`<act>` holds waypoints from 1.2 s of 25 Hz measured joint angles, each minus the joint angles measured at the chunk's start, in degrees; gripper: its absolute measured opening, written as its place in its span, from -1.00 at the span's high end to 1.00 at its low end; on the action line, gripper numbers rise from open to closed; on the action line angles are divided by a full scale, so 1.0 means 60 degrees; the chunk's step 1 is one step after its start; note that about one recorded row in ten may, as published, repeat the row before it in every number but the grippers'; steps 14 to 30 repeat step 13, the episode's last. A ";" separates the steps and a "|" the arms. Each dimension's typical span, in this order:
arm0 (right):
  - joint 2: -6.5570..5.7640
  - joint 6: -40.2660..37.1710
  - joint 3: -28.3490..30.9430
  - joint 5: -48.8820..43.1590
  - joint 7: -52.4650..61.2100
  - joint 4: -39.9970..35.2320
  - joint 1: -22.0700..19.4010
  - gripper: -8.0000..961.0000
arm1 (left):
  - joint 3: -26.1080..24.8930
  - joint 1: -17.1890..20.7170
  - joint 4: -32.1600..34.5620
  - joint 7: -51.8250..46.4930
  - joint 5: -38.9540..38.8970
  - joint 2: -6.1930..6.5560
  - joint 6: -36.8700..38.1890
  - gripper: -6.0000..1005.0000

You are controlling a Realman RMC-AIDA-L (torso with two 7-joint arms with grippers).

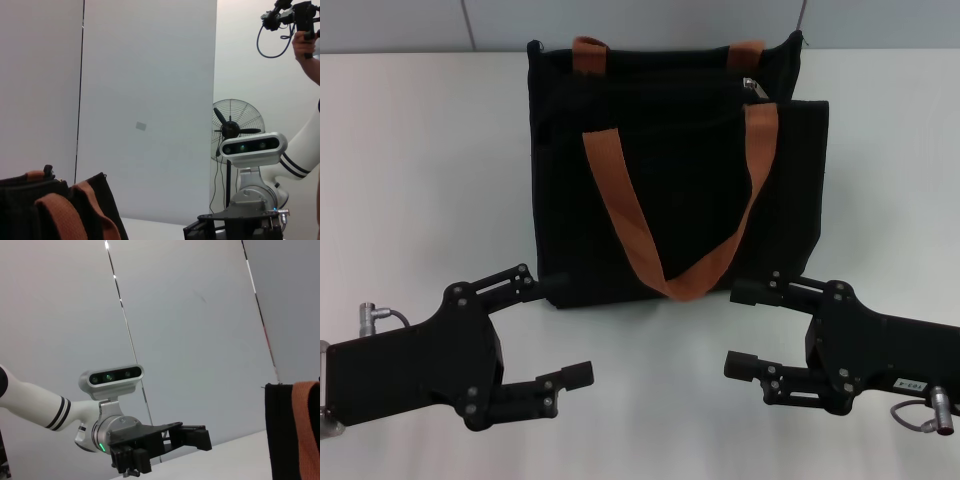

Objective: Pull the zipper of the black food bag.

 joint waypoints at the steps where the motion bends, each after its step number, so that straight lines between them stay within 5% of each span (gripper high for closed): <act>1: 0.0001 0.0000 0.0000 0.0000 0.0000 0.0014 0.0000 -0.58 | 0.0000 0.0000 -0.0001 0.0002 0.0002 -0.0006 -0.0007 -0.63; 30: -0.0004 -0.0004 0.0118 0.0016 -0.0154 0.0187 -0.0020 -0.58 | 0.0000 -0.0028 -0.0002 0.0003 0.0018 -0.0049 -0.0083 -0.63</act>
